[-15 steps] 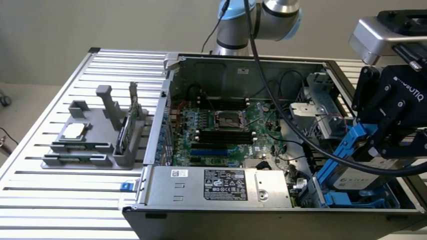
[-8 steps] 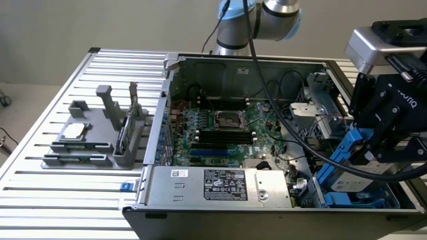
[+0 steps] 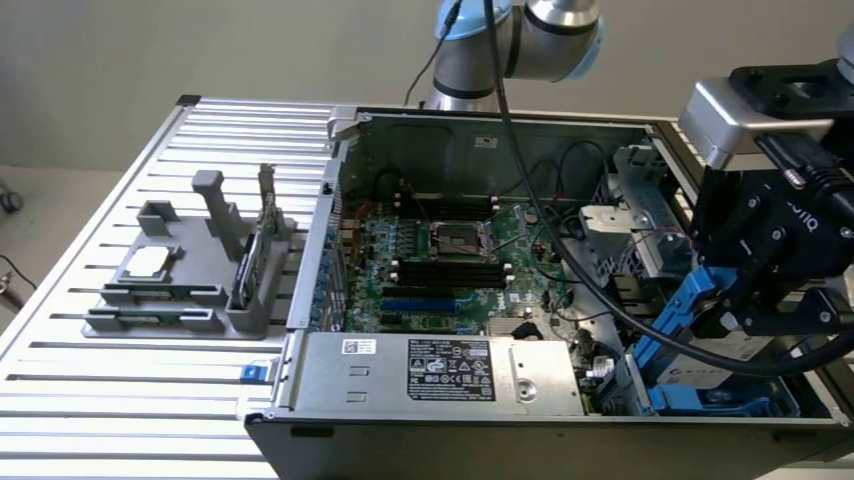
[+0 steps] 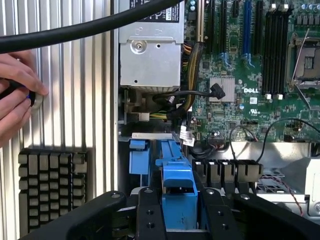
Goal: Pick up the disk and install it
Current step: 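Insert the disk into the insertion slot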
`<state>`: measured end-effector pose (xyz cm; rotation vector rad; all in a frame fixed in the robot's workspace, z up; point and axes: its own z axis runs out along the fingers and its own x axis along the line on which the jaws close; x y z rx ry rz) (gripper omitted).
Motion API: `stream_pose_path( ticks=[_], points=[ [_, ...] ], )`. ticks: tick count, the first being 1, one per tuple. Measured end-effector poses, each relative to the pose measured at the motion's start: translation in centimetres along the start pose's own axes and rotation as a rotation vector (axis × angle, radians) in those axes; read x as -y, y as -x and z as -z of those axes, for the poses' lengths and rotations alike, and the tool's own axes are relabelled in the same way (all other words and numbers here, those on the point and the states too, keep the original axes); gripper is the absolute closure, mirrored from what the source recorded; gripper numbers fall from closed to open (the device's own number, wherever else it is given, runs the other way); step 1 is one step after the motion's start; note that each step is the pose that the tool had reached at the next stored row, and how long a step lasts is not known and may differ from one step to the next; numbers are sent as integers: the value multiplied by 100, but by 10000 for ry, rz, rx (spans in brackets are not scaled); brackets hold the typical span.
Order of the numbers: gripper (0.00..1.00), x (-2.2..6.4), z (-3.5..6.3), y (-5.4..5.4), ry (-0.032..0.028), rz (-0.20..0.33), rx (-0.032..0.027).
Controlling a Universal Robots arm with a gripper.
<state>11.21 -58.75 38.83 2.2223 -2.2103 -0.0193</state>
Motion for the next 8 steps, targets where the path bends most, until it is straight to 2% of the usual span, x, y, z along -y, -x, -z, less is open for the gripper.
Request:
stream_pose_path(
  ticks=[8],
  points=[
    [67,6,-121,-1,0,83,-1]
  ],
)
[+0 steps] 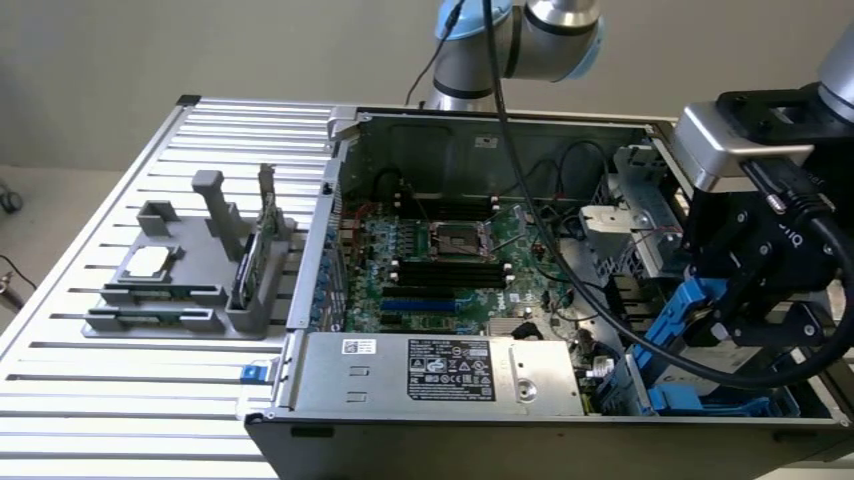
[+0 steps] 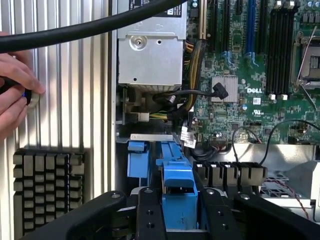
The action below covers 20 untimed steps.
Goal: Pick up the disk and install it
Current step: 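Insert the disk into the insertion slot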
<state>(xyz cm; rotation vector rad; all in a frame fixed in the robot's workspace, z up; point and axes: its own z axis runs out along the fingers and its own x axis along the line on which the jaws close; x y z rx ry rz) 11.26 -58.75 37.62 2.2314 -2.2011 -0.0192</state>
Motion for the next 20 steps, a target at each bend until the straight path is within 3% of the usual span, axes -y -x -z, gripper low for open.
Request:
stream_pose_path(
  ticks=[20],
  points=[
    [67,5,-268,-1,-13,54,-4]
  ],
)
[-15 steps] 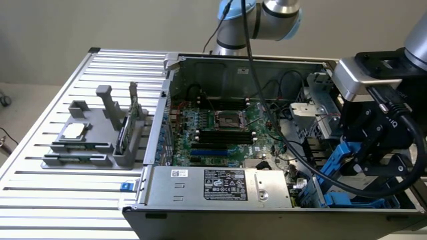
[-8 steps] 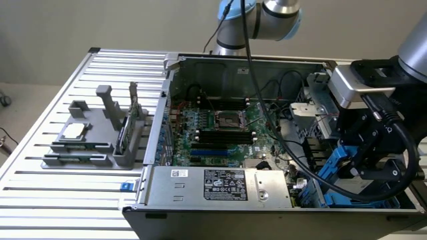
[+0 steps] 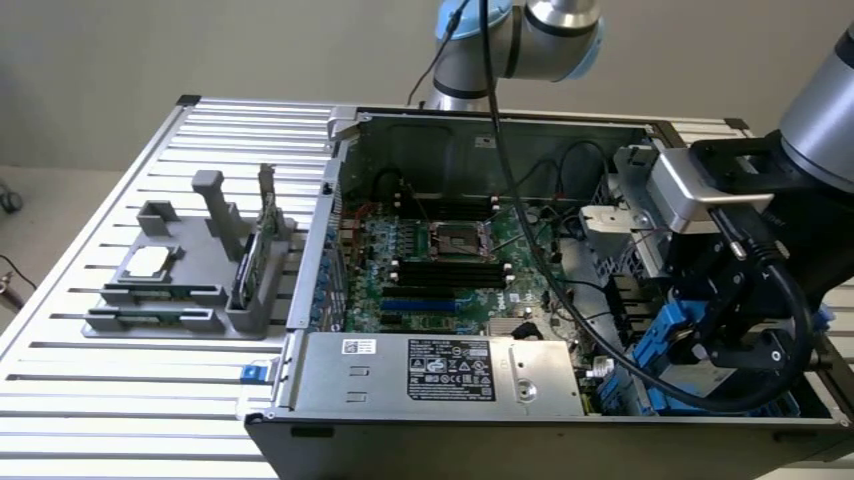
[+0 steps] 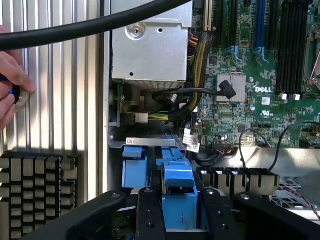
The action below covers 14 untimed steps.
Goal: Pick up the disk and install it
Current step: 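Insert the disk into the insertion slot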
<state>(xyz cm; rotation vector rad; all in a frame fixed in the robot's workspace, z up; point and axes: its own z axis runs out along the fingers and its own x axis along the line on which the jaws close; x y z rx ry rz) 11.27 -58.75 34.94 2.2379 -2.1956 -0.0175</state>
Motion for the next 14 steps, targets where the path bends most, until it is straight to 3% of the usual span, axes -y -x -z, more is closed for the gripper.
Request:
stream_pose_path(
  ticks=[11,12,14],
  points=[
    [66,-1,-77,2,-8,1,5],
    [60,-1,-75,1,-6,1,-11],
    [60,-1,-72,3,-4,0,-54]
  ],
)
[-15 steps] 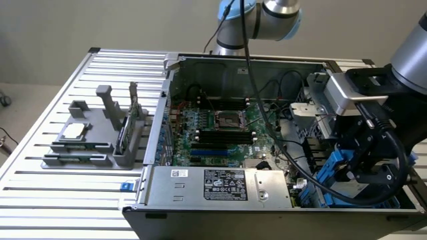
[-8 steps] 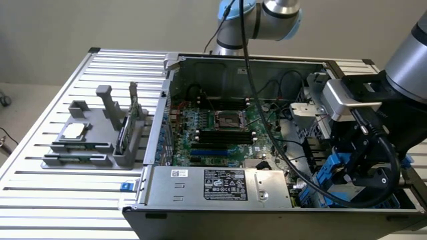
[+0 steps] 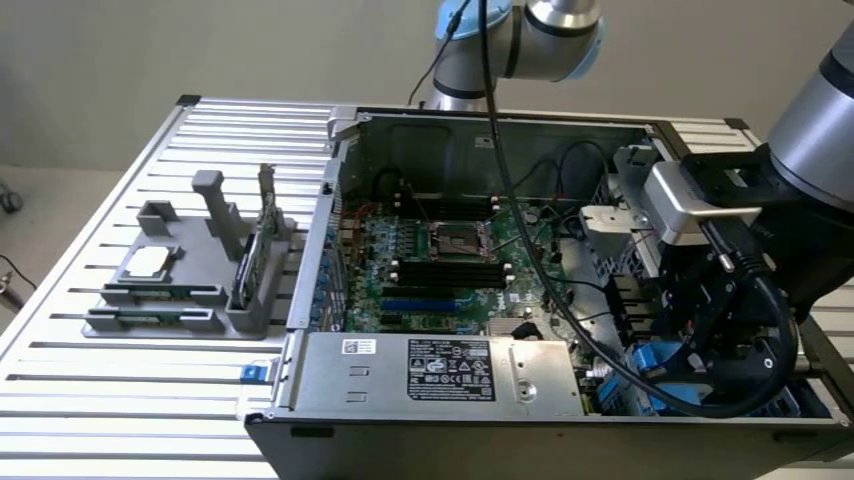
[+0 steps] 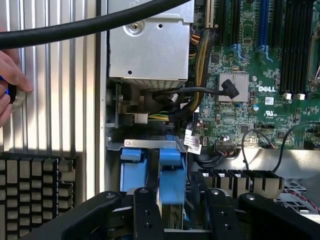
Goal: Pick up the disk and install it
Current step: 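Insert the disk into the insertion slot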
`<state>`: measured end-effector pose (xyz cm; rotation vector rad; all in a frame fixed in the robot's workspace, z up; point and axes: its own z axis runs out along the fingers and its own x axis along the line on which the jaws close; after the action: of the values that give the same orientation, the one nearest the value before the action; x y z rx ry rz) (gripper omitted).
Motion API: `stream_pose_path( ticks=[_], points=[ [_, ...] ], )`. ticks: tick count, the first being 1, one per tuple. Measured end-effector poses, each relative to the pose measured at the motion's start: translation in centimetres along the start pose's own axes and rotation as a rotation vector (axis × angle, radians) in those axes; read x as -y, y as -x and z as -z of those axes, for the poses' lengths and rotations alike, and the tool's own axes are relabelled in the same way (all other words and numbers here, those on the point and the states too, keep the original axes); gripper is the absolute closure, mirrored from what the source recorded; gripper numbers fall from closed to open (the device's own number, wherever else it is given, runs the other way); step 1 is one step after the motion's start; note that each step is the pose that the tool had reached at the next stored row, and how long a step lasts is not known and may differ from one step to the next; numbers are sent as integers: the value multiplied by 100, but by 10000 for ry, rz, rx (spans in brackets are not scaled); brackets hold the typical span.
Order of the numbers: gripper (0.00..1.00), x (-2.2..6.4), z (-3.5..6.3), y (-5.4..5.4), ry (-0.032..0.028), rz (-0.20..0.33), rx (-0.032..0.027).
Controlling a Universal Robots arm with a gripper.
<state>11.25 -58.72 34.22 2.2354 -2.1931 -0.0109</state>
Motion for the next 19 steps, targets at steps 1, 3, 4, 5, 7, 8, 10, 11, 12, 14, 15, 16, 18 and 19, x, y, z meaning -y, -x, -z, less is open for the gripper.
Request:
stream_pose_path(
  ticks=[1,3,4,5,7,8,10,11,12,14,15,16,18,19],
  points=[
    [60,-1,1,3,0,-1,-22],
    [60,0,10,9,1,-2,-62],
    [60,-1,31,12,2,-2,-85],
    [60,-1,62,14,2,-2,-110],
    [60,1,146,15,2,1,-144],
    [60,7,175,15,2,7,-151],
    [60,25,192,14,2,35,-155],
    [60,35,192,14,2,53,-156],
    [60,49,193,14,2,78,-156],
    [62,79,193,14,1,137,-157],
    [62,94,193,13,1,166,-155],
    [69,108,194,13,1,197,-158],
    [75,135,191,14,0,264,-156],
    [81,148,187,14,-1,301,-156]
  ],
)
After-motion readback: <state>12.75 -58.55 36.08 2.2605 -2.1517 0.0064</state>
